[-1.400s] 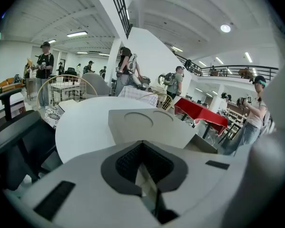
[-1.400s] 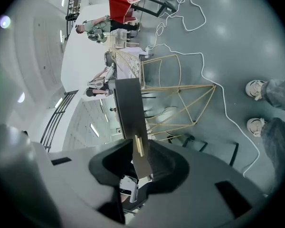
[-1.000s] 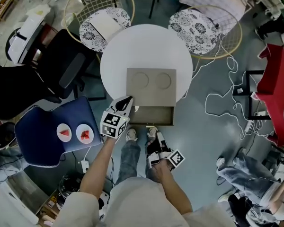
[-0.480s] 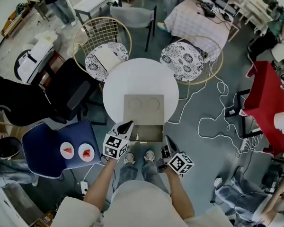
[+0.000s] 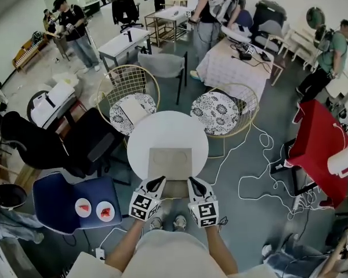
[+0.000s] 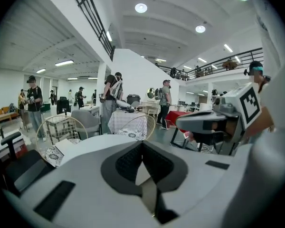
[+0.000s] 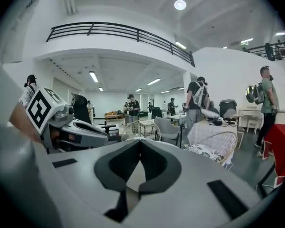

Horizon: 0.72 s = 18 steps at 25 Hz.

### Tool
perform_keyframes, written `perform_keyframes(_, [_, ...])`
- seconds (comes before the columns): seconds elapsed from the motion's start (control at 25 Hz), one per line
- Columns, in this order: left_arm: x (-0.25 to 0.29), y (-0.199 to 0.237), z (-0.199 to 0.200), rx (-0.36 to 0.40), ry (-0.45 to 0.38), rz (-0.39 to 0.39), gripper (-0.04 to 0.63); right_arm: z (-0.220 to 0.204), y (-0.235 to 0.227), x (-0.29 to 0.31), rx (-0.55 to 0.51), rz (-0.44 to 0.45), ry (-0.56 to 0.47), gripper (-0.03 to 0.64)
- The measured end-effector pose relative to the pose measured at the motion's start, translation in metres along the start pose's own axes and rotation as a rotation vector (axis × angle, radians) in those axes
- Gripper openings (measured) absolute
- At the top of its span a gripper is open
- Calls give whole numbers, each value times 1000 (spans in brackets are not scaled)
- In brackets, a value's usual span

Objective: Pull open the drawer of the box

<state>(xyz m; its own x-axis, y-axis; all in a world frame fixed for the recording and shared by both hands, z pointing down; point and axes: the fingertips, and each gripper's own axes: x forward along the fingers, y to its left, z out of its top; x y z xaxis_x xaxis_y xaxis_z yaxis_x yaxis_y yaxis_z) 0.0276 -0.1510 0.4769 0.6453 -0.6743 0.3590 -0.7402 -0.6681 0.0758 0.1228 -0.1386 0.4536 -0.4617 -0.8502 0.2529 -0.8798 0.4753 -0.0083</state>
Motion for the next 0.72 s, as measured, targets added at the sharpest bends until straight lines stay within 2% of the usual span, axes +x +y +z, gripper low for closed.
perform_keyframes(0.44, [-27, -32, -2, -8, -41, 18, 12, -4, 27, -25, -21, 61, -16, 15])
perform_keyframes(0.72, [-56, -40, -11, -25, -49, 20, 11, 10, 57, -41, -21, 69, -52, 15])
